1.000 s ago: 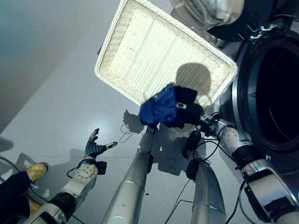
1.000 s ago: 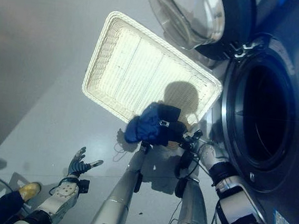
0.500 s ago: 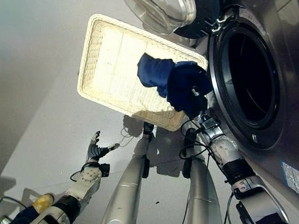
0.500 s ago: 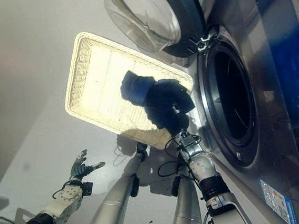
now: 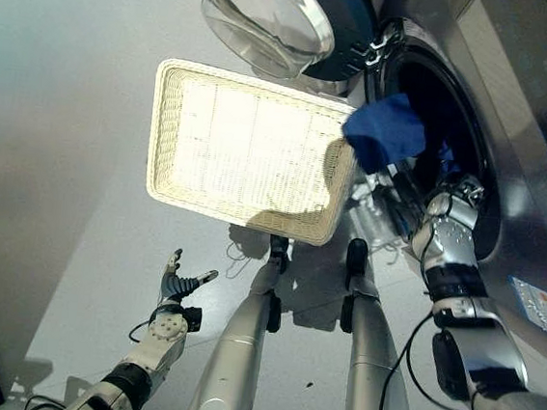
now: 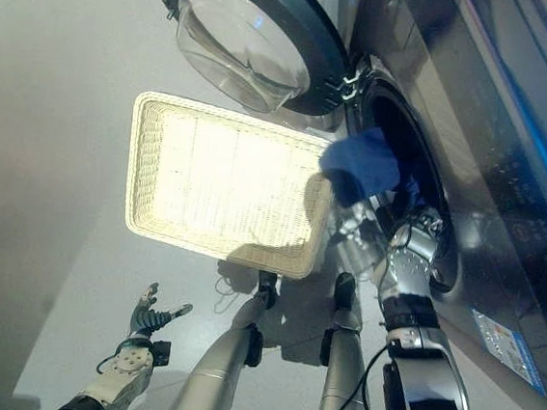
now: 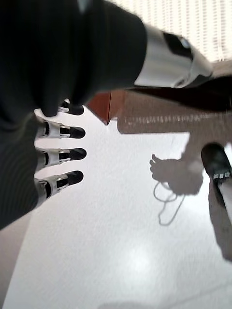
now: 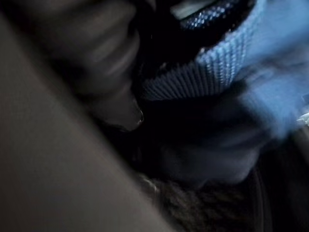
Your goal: Put the clothes into the washing machine.
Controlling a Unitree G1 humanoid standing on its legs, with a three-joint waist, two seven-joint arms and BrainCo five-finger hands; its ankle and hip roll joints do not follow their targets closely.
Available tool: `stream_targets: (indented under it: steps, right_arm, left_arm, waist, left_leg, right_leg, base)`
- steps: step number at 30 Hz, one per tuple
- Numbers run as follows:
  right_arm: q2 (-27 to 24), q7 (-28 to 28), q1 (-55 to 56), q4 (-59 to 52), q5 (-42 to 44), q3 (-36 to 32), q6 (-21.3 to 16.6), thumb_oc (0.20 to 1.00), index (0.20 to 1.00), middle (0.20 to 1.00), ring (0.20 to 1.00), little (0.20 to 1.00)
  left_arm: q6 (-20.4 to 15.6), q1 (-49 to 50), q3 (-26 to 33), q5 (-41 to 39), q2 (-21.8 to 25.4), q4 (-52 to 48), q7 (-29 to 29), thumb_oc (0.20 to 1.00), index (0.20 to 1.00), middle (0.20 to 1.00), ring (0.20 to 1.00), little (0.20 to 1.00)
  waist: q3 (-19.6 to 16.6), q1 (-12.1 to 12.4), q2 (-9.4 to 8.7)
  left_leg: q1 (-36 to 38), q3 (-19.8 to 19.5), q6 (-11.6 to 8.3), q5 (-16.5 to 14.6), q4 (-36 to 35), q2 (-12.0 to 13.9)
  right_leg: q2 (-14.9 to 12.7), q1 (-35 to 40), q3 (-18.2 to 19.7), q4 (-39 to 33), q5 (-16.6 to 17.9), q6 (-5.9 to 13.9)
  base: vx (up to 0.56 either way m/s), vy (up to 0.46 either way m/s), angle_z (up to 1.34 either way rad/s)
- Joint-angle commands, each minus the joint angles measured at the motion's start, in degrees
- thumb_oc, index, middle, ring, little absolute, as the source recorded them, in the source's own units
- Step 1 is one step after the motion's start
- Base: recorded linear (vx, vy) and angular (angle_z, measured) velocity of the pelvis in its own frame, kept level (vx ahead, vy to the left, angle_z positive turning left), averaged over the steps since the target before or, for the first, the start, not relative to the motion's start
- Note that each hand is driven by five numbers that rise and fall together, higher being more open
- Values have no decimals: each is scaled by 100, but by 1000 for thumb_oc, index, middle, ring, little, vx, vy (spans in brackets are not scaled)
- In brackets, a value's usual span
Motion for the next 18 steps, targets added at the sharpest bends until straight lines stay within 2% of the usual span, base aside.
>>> stream_targets:
  steps: [1,3,6,9,11,13,15,16,17,18]
  right_arm:
    - [-1931,-514,-158,-736,-51,-1402,-2702,200,200,200,200,200]
    - [-2388,-1126,-154,-405,-51,-1647,-3178,200,200,200,200,200]
    - [-2840,-1761,-8,-46,-51,-1834,-3289,200,200,200,200,200]
    - [-2944,-1874,184,96,-51,-1964,-2931,200,200,200,200,200]
    - [-2819,-1568,246,-97,-51,-2048,-2430,200,200,200,200,200]
    - [-2307,-722,215,-371,-51,-1981,-1170,1000,1000,1000,1000,1000]
    - [-2089,-435,185,-348,-51,-1836,-791,1000,1000,1000,1000,1000]
    - [-1933,-175,174,-357,-51,-1745,-494,1000,1000,1000,1000,1000]
    - [-1741,-18,189,-326,-51,-1634,-36,1000,1000,1000,1000,1000]
    - [-1584,191,182,-269,-51,-1550,164,1000,1000,1000,1000,1000]
  left_arm:
    - [90,181,206,-23,203,68,-64,1000,1000,1000,1000,1000]
    - [167,208,231,-23,329,34,-183,1000,1000,1000,1000,1000]
    - [182,251,217,-76,544,-15,-386,1000,1000,1000,1000,1000]
    - [174,287,215,-126,613,-27,-511,1000,1000,1000,1000,1000]
    - [189,304,207,-98,575,-28,-577,1000,1000,1000,1000,1000]
    - [257,350,161,72,466,-105,-630,1000,1000,1000,1000,1000]
    - [323,355,111,109,449,-172,-626,1000,1000,1000,1000,1000]
    - [381,368,101,122,432,-215,-627,1000,1000,1000,1000,1000]
    - [441,377,68,147,411,-255,-623,1000,1000,1000,1000,1000]
    - [478,393,72,206,386,-275,-629,1000,1000,1000,1000,1000]
  waist:
    - [-4,-523,106]
    - [-4,-513,140]
    - [-4,-481,183]
    - [-4,-460,220]
    - [-4,-446,268]
    - [-4,-360,361]
    - [-4,-321,389]
    - [-4,-314,409]
    - [-4,-295,422]
    - [-4,-276,424]
  left_leg:
    - [-234,1,72,-728,1043,-394]
    - [-218,-27,85,-697,1018,-392]
    - [-191,-54,71,-616,936,-362]
    - [-145,-72,60,-584,915,-358]
    - [-126,-80,54,-580,937,-368]
    - [-111,-119,77,-610,1001,-436]
    - [-119,-141,88,-628,1043,-465]
    - [-132,-149,94,-638,1064,-477]
    - [-150,-165,95,-642,1075,-489]
    - [-164,-168,98,-646,1080,-494]
  right_leg:
    - [15,268,-554,-901,838,50]
    - [47,276,-551,-790,761,28]
    - [90,308,-592,-673,666,-7]
    - [108,345,-637,-570,588,-37]
    - [109,354,-656,-487,528,-60]
    - [92,360,-674,-385,438,-94]
    - [64,348,-693,-356,422,-103]
    - [55,334,-700,-345,419,-108]
    - [49,317,-702,-343,421,-112]
    - [47,314,-707,-353,421,-115]
  base:
    - [91,-17,0]
    - [124,-69,7]
    - [85,-88,9]
    - [77,-44,5]
    - [99,-14,4]
    - [106,-52,4]
    - [48,-40,2]
    - [52,-38,1]
    - [40,-46,0]
    - [33,-54,-1]
